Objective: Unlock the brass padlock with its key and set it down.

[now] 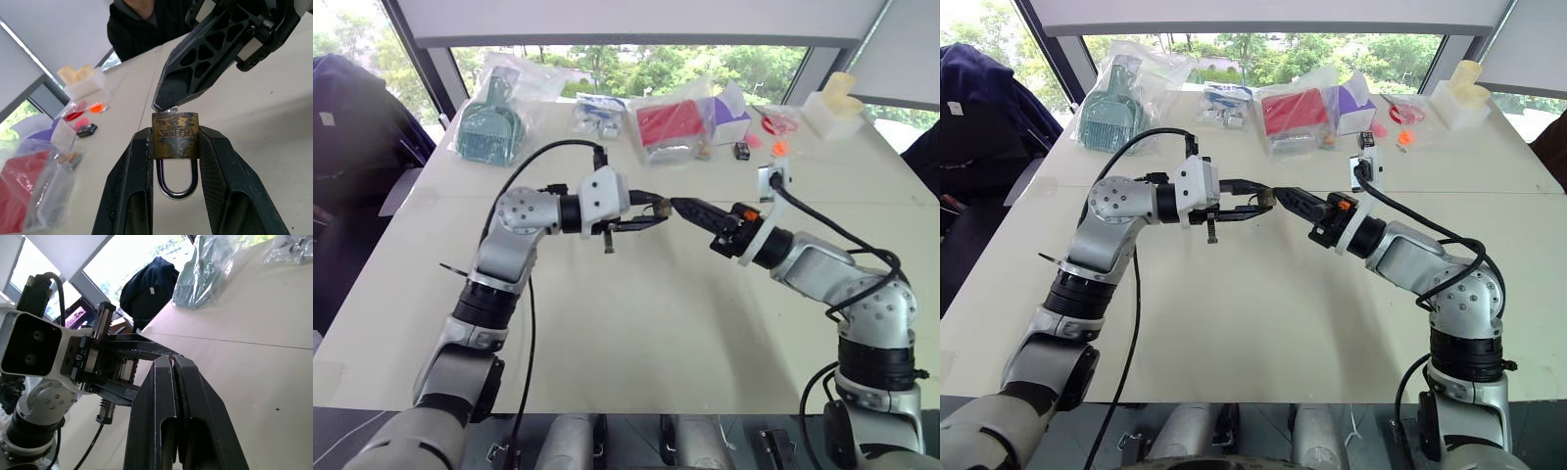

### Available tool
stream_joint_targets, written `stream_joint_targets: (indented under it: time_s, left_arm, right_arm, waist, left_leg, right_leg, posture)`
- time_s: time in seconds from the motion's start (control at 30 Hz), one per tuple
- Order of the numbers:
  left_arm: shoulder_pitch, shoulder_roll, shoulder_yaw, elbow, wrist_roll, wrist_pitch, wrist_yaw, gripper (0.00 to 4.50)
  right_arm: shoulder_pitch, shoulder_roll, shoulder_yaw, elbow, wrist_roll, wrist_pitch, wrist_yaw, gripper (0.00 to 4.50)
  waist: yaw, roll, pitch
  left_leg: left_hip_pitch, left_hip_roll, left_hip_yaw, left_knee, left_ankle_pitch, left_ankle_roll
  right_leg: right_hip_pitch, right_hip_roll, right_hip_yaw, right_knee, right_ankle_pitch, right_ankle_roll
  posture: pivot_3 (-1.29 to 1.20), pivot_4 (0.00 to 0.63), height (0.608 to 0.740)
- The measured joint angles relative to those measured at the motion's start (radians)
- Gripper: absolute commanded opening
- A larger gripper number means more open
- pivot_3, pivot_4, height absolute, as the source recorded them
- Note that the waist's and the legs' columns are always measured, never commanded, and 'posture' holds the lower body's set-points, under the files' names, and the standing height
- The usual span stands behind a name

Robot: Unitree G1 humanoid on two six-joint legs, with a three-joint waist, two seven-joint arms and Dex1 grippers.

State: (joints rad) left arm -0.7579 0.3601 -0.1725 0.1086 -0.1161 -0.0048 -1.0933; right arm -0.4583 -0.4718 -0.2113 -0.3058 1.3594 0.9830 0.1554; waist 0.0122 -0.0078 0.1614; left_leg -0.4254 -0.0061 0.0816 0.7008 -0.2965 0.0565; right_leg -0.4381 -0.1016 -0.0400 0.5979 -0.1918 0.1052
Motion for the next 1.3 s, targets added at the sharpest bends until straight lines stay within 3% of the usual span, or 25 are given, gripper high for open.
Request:
stream_joint_targets:
  time_s: [0.43,0.53,0.63,0.83,1.27,1.3]
  left_arm:
    - [-0.023,0.023,-0.010,0.128,0.177,-0.378,0.200,0.71]
    - [-0.023,0.025,-0.011,0.137,0.181,-0.399,0.208,0.71]
    - [-0.023,0.020,-0.012,0.147,0.171,-0.386,0.208,0.71]
    - [-0.034,0.011,-0.013,0.155,0.131,-0.332,0.190,0.71]
    - [-0.016,0.023,-0.032,0.128,0.102,-0.325,0.149,0.71]
    - [-0.013,0.024,-0.032,0.120,0.101,-0.324,0.148,0.71]
  right_arm:
    - [0.017,0.172,-0.017,0.020,0.148,-0.081,-0.242,0.02]
    - [0.017,0.176,-0.012,0.019,0.163,-0.090,-0.270,0.02]
    - [0.033,0.137,0.015,-0.015,0.099,-0.098,-0.236,0.85]
    - [0.069,0.042,0.076,-0.076,-0.057,-0.099,-0.104,3.83]
    - [0.043,0.061,0.047,-0.040,-0.179,-0.166,-0.044,3.83]
    - [0.040,0.062,0.045,-0.040,-0.179,-0.166,-0.043,3.29]
  waist:
    - [-0.001,0.000,0.000]
    - [0.000,0.000,0.000]
    - [0.000,0.000,0.000]
    - [-0.002,0.000,0.000]
    - [-0.001,0.000,0.000]
    - [-0.001,0.000,0.000]
  left_leg:
    - [0.000,0.000,0.000,0.000,0.000,0.000]
    - [0.000,0.000,0.001,0.000,0.000,0.000]
    - [0.000,0.000,0.001,0.000,0.000,0.000]
    - [0.000,0.000,0.001,0.000,0.000,0.000]
    - [0.000,0.000,0.001,0.000,0.000,0.000]
    - [0.000,0.000,0.001,0.000,0.000,0.000]
  right_leg:
    - [0.000,0.000,0.000,0.000,0.000,0.000]
    - [0.000,0.000,0.000,0.000,0.000,0.000]
    - [0.000,0.000,0.000,0.000,0.000,0.000]
    - [0.000,0.001,0.000,0.000,0.000,0.000]
    - [0.000,0.001,0.000,0.000,0.000,0.001]
    - [0.000,0.001,0.000,0.000,0.000,0.001]
  posture:
    - [0.00,0.150,0.740]
    - [0.00,0.150,0.740]
    - [0.00,0.150,0.740]
    - [0.00,0.150,0.740]
    - [0.00,0.150,0.740]
    - [0.00,0.150,0.740]
